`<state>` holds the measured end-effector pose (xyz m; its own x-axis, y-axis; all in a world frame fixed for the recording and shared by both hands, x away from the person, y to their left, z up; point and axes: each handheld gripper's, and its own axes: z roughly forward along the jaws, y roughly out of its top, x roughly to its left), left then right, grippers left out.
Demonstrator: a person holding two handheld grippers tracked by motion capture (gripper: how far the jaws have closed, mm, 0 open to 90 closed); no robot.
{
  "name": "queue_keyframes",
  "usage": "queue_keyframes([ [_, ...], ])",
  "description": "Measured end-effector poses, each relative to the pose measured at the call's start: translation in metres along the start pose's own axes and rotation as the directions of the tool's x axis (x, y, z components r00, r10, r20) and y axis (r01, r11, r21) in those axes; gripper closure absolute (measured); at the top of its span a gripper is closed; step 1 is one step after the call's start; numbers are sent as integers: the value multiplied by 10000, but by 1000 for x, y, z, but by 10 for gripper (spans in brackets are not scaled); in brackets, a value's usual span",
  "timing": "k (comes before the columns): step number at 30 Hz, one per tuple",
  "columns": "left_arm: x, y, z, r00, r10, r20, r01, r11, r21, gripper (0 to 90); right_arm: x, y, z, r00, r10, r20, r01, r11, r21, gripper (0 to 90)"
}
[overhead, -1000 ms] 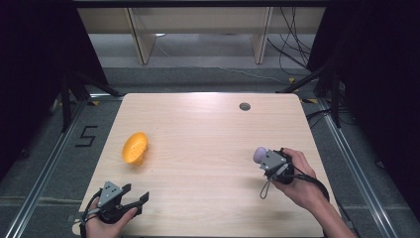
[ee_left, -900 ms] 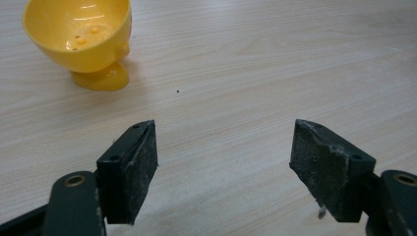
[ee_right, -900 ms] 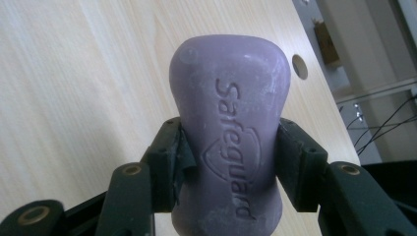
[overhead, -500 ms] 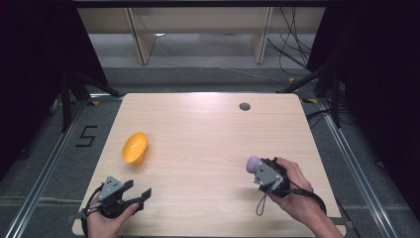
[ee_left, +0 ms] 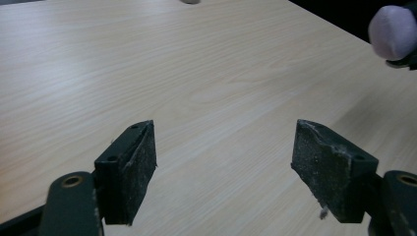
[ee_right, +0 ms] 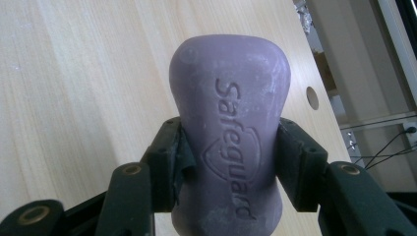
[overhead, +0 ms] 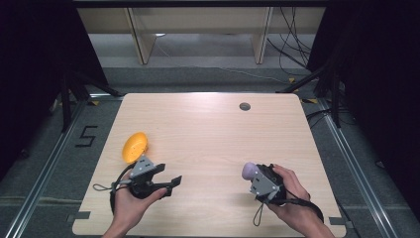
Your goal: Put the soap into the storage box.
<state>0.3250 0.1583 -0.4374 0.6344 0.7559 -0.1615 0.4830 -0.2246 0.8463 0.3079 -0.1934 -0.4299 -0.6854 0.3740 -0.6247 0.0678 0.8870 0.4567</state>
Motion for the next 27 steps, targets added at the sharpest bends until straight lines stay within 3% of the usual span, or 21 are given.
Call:
queue_keyframes([
  [2, -6, 7, 9, 9992, 154, 372, -160, 9997, 159, 246, -1, 0, 0, 9994, -330, 71, 330, 9995, 5, 503],
  [4, -12, 14, 16, 9980, 244, 581, -259, 9993, 260, 248, 1, 0, 0, 9999, -123, 52, 123, 9999, 88, 503],
  [5, -15, 17, 20, 9967, 331, 741, -359, 9987, 358, 248, 0, 0, 1, 9990, -438, 29, 438, 9990, -8, 503],
  [6, -19, 21, 24, 9959, 374, 826, -406, 9985, 374, 249, 3, 0, 0, 10000, -56, 0, 56, 10000, 45, 503],
  [7, -21, 23, 27, 9952, 413, 884, -442, 9985, 315, 252, 4, 0, 1, 10000, 25, -79, -26, 10000, -27, 503],
  [10, -32, 31, 37, 9907, 404, 1301, -458, 9982, 390, 258, 4, 1, 1, 9997, -207, -119, 206, 9997, -118, 503],
  [12, -38, 36, 43, 9861, 454, 1598, -531, 9976, 442, 263, 6, 1, 1, 9997, 110, -201, -111, 9999, -41, 503],
  [15, -49, 43, 53, 9783, 515, 2007, -635, 9966, 534, 271, 6, 1, 1, 9997, 113, -203, -115, 9999, -63, 503],
  [20, -63, 54, 67, 9644, 538, 2589, -765, 9940, 787, 281, 7, 2, 3, 9994, -214, -285, 209, 9996, -185, 503],
  [22, -68, 57, 73, 9573, 499, 2847, -772, 9933, 855, 293, 9, 2, 3, 9994, -76, -325, 70, 9998, -176, 503],
  [24, -73, 60, 78, 9537, 475, 2970, -788, 9924, 941, 301, 8, 3, 4, 9989, -273, -374, 264, 9994, -225, 503],
  [25, -75, 61, 81, 9549, 406, 2940, -733, 9922, 1010, 304, 9, 4, 5, 9986, -307, -420, 297, 9993, -236, 503],
  [27, -79, 63, 87, 9474, 320, 3184, -696, 9918, 1075, 311, 9, 4, 5, 9989, -293, -356, 284, 9993, -243, 503],
])
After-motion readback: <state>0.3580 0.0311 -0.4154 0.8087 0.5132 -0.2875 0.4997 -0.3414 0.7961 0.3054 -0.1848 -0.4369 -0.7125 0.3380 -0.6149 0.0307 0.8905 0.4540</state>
